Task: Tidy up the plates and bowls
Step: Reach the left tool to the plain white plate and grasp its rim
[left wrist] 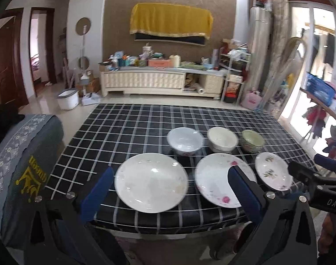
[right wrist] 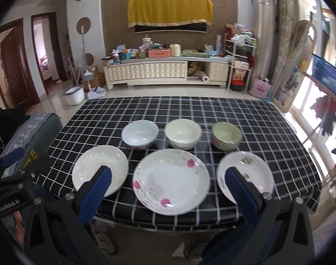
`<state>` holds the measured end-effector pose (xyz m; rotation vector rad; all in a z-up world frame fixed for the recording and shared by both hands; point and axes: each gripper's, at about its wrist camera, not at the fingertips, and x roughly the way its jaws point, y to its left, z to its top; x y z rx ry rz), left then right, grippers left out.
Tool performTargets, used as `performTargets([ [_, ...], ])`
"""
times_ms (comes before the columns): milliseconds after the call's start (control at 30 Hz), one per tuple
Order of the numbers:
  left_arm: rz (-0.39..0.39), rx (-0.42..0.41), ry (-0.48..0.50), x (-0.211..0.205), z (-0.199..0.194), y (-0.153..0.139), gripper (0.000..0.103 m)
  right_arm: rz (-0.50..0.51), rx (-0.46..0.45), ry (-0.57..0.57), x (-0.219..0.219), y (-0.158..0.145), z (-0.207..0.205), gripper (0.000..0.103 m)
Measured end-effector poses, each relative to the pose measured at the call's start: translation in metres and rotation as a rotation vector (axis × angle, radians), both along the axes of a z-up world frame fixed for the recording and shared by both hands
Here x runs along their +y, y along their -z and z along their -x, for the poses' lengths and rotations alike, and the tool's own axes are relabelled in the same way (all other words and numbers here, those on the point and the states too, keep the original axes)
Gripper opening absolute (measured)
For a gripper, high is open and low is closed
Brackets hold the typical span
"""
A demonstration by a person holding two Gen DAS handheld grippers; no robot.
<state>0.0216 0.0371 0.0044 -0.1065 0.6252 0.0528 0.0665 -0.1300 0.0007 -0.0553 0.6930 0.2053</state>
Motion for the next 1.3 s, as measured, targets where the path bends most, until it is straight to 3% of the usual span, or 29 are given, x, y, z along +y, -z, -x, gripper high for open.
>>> performTargets([
  [100,-0.009,0.026,-0.018,0.012,-0.011,0.0,0.103,-0.004,-0.03,-0.054,0.019,0.003,-0.015,0.103],
  [267,-0.018,0.103,-0.04,0.036,-0.034,0.008,0.102,0.126,-0.063,-0.105,0.053,0.013,-0.037,0.103],
  [600,0.006,0.199,-0.083,0.075,-0.069,0.039,0.103,0.099,0.163,-0.18,0.092,0.061,-0.094,0.103],
  [833,0.068,0.3,-0.119,0.104,-0.093,0.079,0.102,0.11,0.252,-0.252,0.121,0.097,-0.114,0.102],
  [1000,0.096,0.373,-0.115,0.112,-0.106,0.104,0.102,0.137,0.321,-0.257,0.128,0.121,-0.128,0.085],
  [1133,0.128,0.424,-0.126,0.12,-0.117,0.122,0.081,0.153,0.362,-0.261,0.131,0.136,-0.137,0.079],
  [1267,0.165,0.477,-0.118,0.125,-0.125,0.142,0.073,0.171,0.378,-0.267,0.135,0.147,-0.144,0.07],
  [1300,0.172,0.485,-0.115,0.126,-0.126,0.145,0.066,0.171,0.388,-0.269,0.136,0.15,-0.145,0.067],
])
